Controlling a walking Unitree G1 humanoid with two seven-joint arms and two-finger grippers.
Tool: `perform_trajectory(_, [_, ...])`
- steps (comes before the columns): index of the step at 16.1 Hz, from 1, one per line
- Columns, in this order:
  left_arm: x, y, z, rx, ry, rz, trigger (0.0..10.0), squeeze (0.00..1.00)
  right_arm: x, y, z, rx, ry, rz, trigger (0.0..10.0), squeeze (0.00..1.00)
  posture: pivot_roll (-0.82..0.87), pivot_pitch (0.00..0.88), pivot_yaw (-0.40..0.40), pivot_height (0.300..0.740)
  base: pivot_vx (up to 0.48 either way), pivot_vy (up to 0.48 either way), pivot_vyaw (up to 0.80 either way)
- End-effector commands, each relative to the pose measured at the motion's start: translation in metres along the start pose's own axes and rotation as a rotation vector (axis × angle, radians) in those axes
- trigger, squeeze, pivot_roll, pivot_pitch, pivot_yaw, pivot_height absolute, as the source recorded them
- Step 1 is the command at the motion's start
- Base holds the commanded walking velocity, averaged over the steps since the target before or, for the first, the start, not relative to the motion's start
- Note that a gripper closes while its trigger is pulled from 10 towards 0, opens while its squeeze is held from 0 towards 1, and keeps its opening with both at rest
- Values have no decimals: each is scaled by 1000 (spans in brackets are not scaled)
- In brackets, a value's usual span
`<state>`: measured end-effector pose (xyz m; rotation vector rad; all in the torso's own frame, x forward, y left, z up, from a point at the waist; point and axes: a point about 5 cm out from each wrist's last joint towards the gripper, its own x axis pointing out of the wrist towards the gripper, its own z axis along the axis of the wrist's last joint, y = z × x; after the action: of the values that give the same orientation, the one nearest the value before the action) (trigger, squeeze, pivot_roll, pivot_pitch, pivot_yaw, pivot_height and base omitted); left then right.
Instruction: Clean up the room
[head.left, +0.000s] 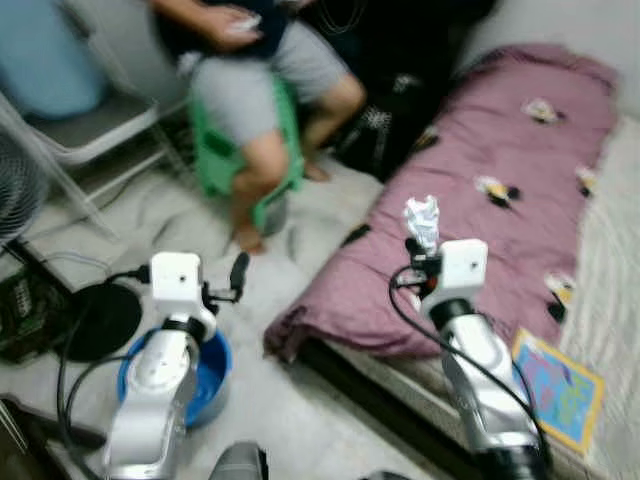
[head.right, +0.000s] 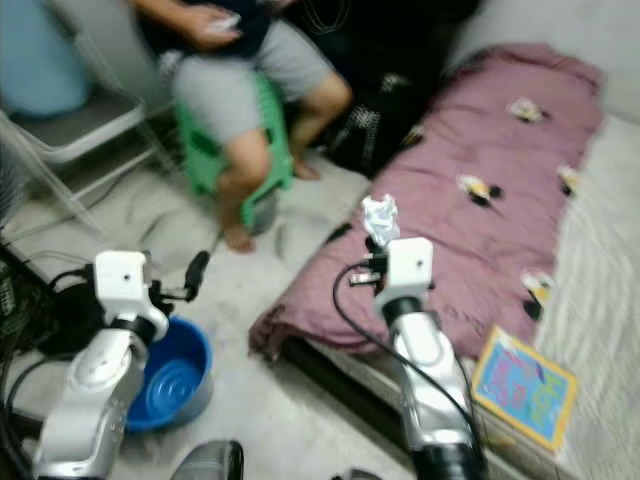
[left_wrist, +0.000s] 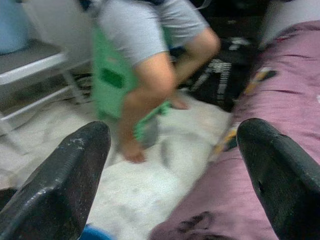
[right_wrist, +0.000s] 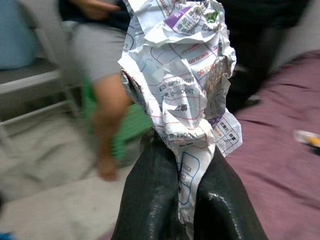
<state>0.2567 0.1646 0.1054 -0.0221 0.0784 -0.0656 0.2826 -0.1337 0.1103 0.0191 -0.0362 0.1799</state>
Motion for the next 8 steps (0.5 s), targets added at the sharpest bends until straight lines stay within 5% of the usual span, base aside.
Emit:
perform_trajectory(1, [0,0,1,3,-8,5,10000,0,0,-2,2,-11,-7,6,10000,0,-19,79,-39,740,0,0,800])
perform_trajectory(8, [0,-1,1,3,-16,6,10000,0,2,-1,2,-14,-8,21,10000,0,-13,66,-48,740,0,0,800])
